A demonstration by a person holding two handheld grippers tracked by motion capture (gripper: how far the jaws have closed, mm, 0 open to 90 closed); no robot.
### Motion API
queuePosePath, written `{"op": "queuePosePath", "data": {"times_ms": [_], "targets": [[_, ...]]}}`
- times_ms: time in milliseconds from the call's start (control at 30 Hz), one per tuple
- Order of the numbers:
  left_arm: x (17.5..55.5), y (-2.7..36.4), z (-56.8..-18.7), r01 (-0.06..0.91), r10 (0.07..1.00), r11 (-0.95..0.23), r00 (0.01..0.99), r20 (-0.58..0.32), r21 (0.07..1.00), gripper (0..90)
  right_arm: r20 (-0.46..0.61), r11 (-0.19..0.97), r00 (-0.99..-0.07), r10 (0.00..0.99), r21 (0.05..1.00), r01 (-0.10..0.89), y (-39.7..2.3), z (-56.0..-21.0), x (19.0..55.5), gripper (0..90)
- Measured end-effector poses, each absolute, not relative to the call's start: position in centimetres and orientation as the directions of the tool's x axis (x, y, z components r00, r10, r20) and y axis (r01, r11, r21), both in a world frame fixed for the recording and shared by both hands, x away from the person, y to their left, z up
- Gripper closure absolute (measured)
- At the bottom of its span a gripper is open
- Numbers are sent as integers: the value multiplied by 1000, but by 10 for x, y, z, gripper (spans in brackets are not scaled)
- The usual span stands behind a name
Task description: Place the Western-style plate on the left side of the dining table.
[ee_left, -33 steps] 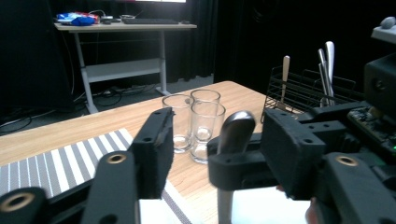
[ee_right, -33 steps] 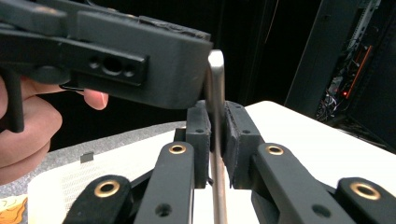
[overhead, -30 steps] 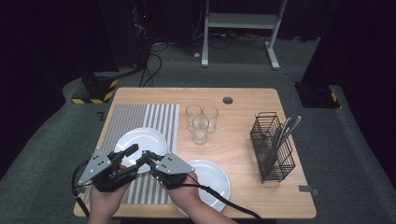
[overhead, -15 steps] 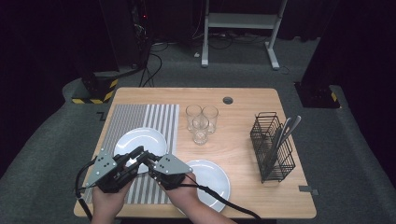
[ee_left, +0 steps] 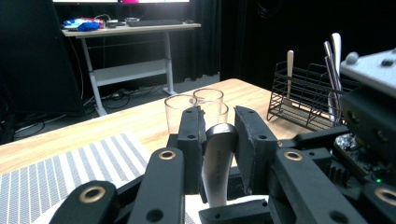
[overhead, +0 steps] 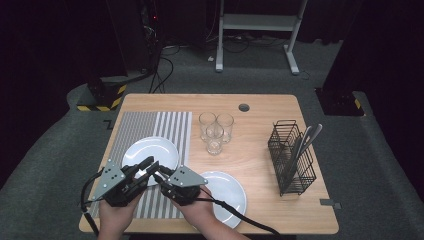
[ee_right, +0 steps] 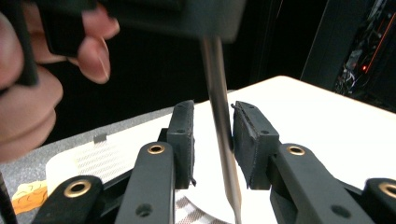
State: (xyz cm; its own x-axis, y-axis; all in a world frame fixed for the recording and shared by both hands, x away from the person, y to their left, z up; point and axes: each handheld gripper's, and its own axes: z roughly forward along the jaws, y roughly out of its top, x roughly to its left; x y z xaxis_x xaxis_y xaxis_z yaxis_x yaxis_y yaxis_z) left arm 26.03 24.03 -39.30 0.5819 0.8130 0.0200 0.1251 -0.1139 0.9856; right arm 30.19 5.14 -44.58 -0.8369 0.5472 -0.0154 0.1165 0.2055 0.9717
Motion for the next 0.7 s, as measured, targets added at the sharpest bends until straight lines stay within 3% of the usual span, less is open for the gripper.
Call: {"op": "queuePosePath", "data": {"times_ms": [267, 500, 700], "targets": [[260, 242, -393, 130, 816, -116, 578, 20, 985, 728, -6, 212, -832, 554, 968, 134, 49, -452, 304, 774], [260, 243, -393, 136, 819, -107, 574, 10, 985, 723, -27, 218, -830, 557, 969, 114, 50, -453, 303, 792], [264, 242, -398, 172, 822, -113, 569, -6, 979, 658, -29, 216, -830, 557, 970, 111, 50, -454, 305, 795]]}}
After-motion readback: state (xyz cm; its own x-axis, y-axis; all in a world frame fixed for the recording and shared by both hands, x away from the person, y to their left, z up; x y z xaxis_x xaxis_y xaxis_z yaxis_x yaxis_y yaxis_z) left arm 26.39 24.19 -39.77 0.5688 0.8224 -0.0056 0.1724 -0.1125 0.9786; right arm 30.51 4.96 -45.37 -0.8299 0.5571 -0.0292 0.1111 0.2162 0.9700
